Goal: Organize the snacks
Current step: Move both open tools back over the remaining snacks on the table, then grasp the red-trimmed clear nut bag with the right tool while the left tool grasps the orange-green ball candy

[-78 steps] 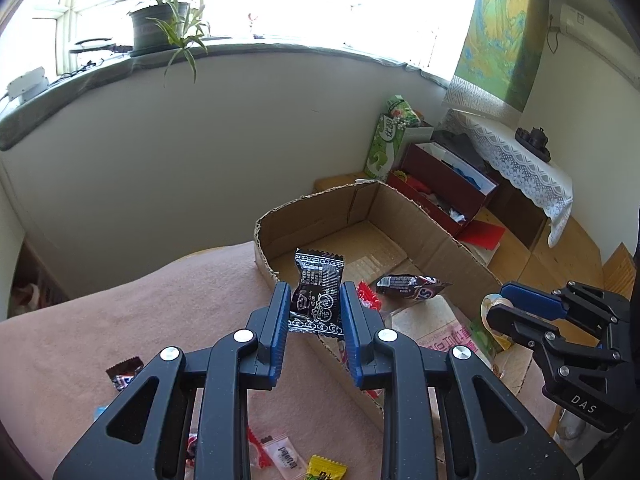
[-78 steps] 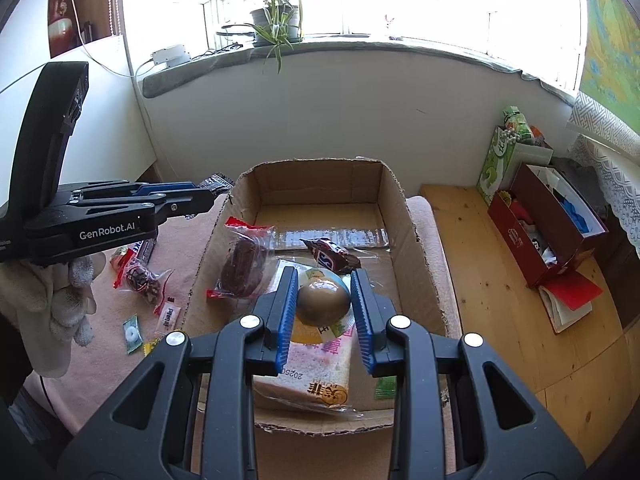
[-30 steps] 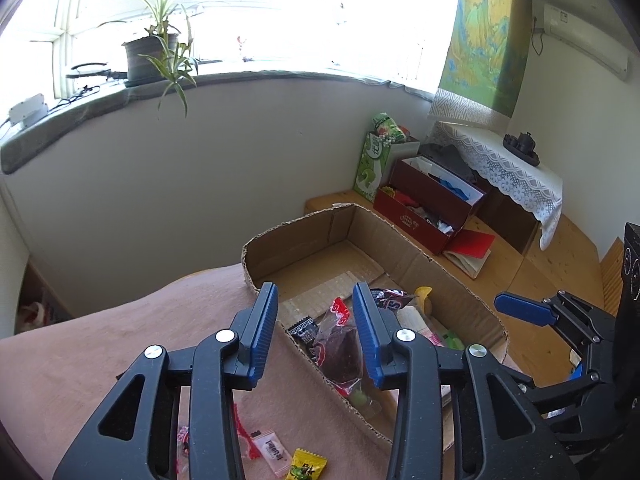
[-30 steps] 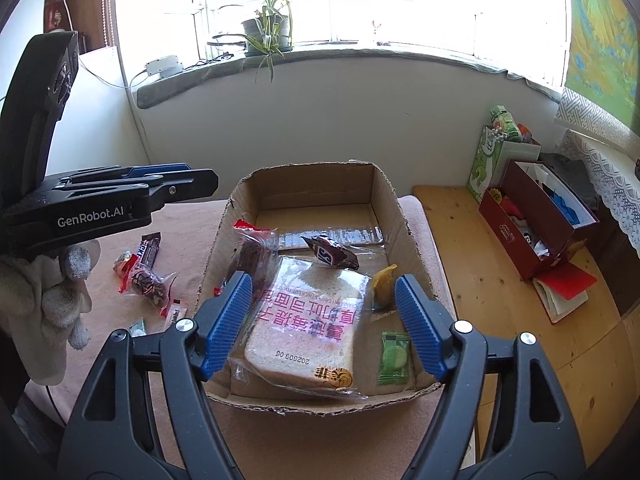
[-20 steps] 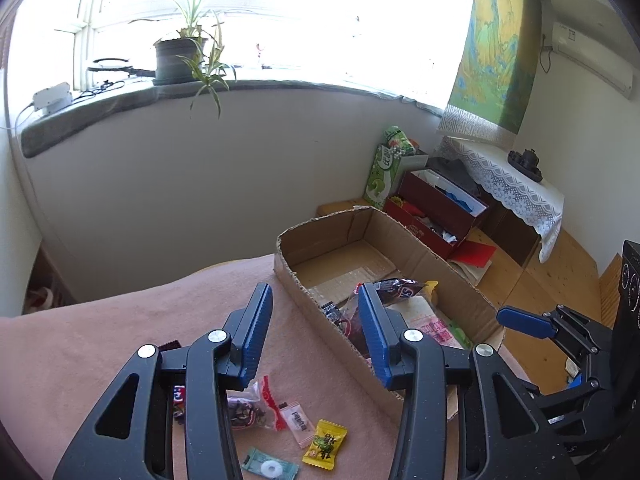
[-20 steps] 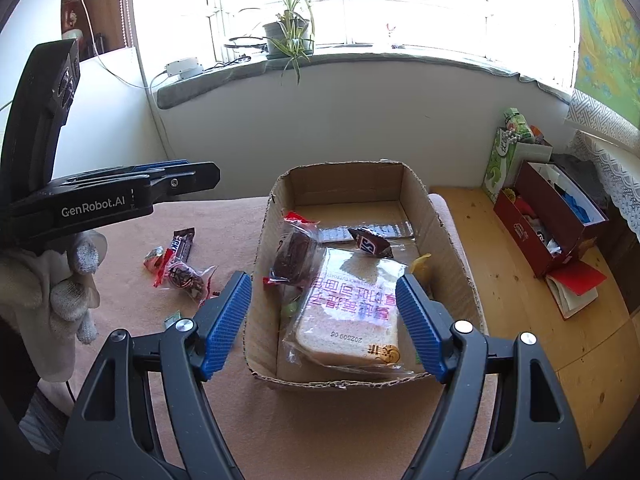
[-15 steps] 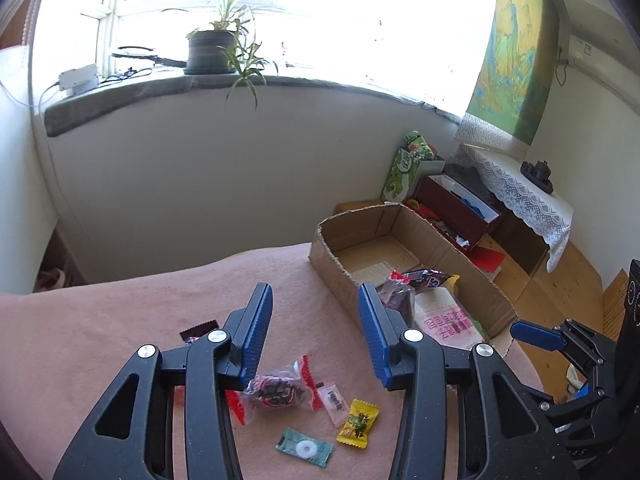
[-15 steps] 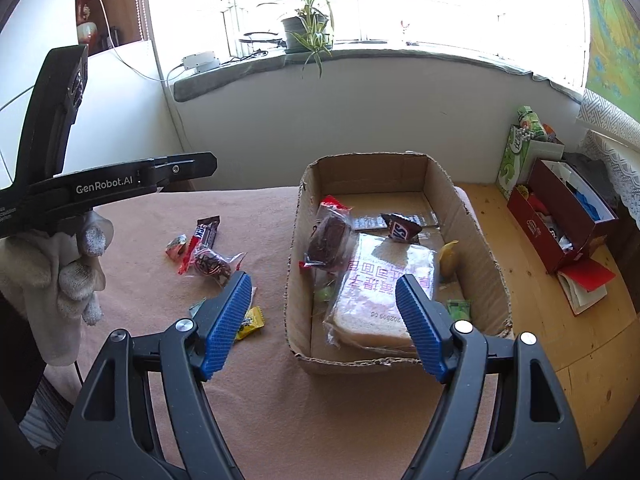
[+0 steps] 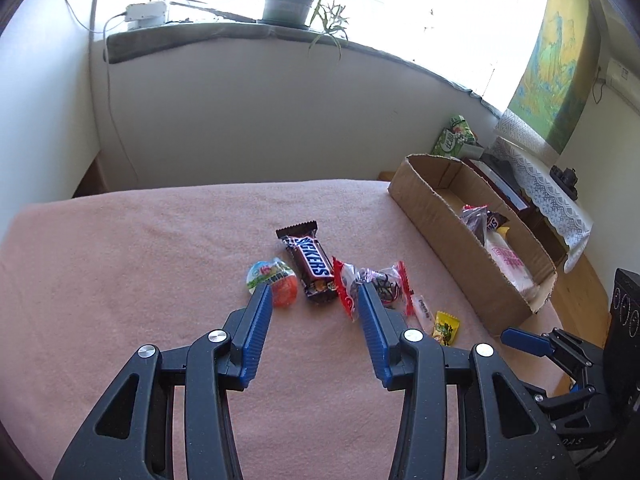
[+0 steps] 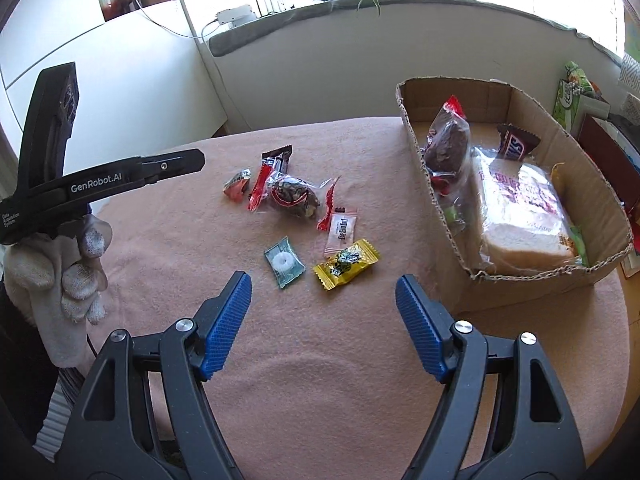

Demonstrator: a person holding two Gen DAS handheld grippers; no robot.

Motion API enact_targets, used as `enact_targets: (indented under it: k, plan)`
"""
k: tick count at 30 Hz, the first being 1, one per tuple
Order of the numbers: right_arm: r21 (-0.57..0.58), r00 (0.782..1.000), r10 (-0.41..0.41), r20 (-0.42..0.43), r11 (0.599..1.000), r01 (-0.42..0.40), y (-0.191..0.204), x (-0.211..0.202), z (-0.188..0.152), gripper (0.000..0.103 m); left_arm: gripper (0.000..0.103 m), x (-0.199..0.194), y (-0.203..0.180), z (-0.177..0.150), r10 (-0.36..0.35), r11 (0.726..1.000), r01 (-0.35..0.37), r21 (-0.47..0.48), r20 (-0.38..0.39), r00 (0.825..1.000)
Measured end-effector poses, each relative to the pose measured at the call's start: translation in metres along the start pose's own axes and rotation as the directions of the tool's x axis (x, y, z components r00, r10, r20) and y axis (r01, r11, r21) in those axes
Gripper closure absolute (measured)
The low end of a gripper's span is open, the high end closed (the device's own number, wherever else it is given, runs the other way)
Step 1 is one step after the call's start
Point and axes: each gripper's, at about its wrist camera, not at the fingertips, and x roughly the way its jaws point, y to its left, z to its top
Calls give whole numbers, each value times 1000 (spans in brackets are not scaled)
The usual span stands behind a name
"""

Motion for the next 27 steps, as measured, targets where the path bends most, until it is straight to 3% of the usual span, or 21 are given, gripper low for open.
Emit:
enact_targets:
  k: [6, 10, 19, 22, 27]
  plan:
    - [51, 1000, 10, -15, 999, -9, 1, 16, -1, 26, 60, 6, 15, -11, 14, 1000, -15, -20, -28, 1000]
    - [35, 1000, 13, -15, 999, -12, 8, 22, 6, 33, 60, 11, 30, -7, 27, 998, -29, -47, -33, 999]
    - [-5, 1000, 2, -12, 1000, -2, 26, 50, 40, 32, 60, 38, 41, -2, 42, 999, -45, -28, -72, 997]
    - [-7, 1000, 4, -23, 1000, -4, 27, 62, 50, 26, 60, 48, 41, 0, 38, 999, -39, -13, -82, 996]
    - [-66, 998, -55, -39, 996, 53, 35, 82, 60, 26, 60, 61, 39, 2, 41, 999, -39, 17, -101, 994]
